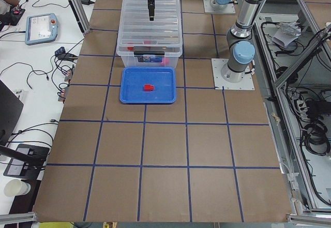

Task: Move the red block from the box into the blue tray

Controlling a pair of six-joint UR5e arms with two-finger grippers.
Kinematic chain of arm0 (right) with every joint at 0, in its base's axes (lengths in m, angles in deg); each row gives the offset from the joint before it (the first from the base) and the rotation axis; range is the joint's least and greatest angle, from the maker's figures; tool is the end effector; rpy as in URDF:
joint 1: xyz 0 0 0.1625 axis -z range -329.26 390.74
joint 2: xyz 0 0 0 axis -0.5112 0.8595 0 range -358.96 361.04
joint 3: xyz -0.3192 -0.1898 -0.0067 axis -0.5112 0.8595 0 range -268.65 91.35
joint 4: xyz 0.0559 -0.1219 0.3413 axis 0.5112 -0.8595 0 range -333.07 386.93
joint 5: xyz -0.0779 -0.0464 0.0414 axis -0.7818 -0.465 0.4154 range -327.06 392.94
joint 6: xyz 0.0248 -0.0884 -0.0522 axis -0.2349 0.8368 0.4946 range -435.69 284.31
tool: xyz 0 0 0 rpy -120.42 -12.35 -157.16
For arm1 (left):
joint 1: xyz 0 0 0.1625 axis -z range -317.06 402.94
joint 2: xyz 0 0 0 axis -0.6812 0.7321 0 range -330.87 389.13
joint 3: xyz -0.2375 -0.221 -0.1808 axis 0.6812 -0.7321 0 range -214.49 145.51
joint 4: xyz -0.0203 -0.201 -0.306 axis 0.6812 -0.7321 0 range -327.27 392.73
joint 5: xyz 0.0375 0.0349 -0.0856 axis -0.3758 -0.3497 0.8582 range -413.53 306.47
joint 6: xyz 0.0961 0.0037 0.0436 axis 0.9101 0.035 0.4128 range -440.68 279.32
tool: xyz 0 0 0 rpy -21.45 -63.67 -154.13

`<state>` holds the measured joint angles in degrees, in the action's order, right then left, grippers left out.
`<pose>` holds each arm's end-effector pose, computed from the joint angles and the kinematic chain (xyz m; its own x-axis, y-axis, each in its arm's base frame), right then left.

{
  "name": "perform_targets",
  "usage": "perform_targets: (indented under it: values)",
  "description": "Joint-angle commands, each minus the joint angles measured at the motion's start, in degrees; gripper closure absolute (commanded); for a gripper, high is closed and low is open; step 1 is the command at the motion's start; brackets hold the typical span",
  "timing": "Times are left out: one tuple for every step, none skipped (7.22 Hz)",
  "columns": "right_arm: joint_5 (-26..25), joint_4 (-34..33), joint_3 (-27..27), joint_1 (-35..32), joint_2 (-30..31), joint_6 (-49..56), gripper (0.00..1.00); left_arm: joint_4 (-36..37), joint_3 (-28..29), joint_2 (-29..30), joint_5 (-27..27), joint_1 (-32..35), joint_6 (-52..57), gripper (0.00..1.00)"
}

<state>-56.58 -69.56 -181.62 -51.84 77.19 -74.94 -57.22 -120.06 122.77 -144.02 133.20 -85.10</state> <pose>0.0693 -0.5082 0.3025 -0.9930 0.1177 -0.0107 0.1139 0.9772 0.1791 -0.1346 -0.4658 0.4337 -0.9973 -0.0726 -0.0073 -0.0724 0.9973 -0.0151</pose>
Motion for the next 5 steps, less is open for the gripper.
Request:
perform_targets:
  values:
    - [2.0,-0.1,0.1,-1.3,0.0,-2.3,0.00,0.1,-0.1,0.0,-0.4,-0.1,0.3,0.00]
    - [2.3,-0.2,0.2,-1.3,0.0,-2.4,0.00,-0.1,0.0,-0.6,-0.5,-0.2,0.3,0.00]
    - [2.2,-0.2,0.8,-1.3,0.1,-2.4,0.00,-0.1,0.7,-0.5,-0.4,-0.1,0.3,0.00]
    - [1.9,0.1,1.7,-1.2,1.4,-2.5,0.00,-0.1,0.5,0.0,-0.2,-0.1,0.3,0.00]
    - [2.1,0.0,2.1,-0.8,4.9,-2.4,0.00,-0.1,0.4,-0.6,-0.4,-0.2,0.3,0.00]
